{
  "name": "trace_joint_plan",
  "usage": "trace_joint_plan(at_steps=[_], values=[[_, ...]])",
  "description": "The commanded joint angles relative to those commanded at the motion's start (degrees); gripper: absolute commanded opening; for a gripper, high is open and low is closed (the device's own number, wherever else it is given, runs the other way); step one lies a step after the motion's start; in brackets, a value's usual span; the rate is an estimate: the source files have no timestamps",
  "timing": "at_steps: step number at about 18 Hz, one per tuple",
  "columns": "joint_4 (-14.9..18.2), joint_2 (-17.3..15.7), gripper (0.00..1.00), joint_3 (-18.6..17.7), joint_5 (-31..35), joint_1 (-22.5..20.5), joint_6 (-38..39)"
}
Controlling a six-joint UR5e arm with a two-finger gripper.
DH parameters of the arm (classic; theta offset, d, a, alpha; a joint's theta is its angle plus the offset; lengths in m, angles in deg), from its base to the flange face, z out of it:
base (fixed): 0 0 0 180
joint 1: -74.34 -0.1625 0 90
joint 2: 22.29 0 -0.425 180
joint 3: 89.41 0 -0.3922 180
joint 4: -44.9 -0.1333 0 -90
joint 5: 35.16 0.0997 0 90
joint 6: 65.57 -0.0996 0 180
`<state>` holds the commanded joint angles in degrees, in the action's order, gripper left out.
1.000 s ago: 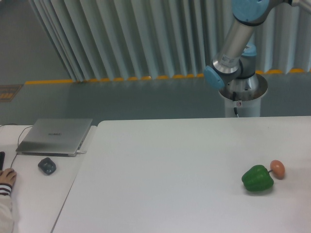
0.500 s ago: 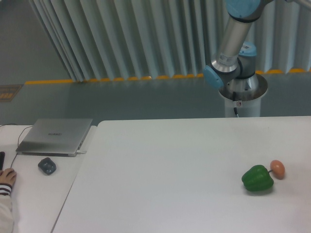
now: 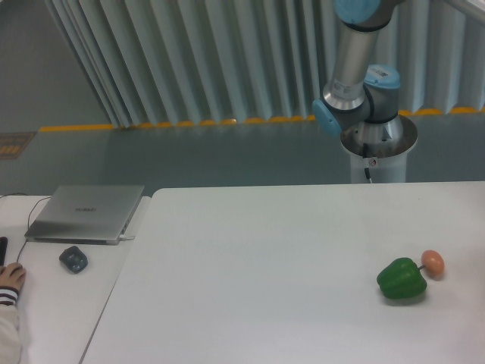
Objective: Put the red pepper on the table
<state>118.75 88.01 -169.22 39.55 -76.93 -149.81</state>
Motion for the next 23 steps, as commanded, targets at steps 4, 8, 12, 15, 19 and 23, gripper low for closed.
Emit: trace_joint_plan(at_steps=[4, 8, 12, 15, 19, 23], values=[[-3.7, 1.0, 0.81, -0.2, 0.4, 4.8, 9.4], [-6.3, 1.9, 0.81, -0.4, 4.3, 7.7, 14.1], [-11.3, 3.9, 0.81, -1.4, 19.0, 12.7, 16.4], [-11.4, 4.1, 0.81, -2.2, 21.6, 13.2, 17.8], [-11.4, 4.4, 0.81, -3.1, 21.6, 12.6, 20.9], [-12.4, 5.8, 0.81, -4.4, 20.4, 12.3, 24.0]])
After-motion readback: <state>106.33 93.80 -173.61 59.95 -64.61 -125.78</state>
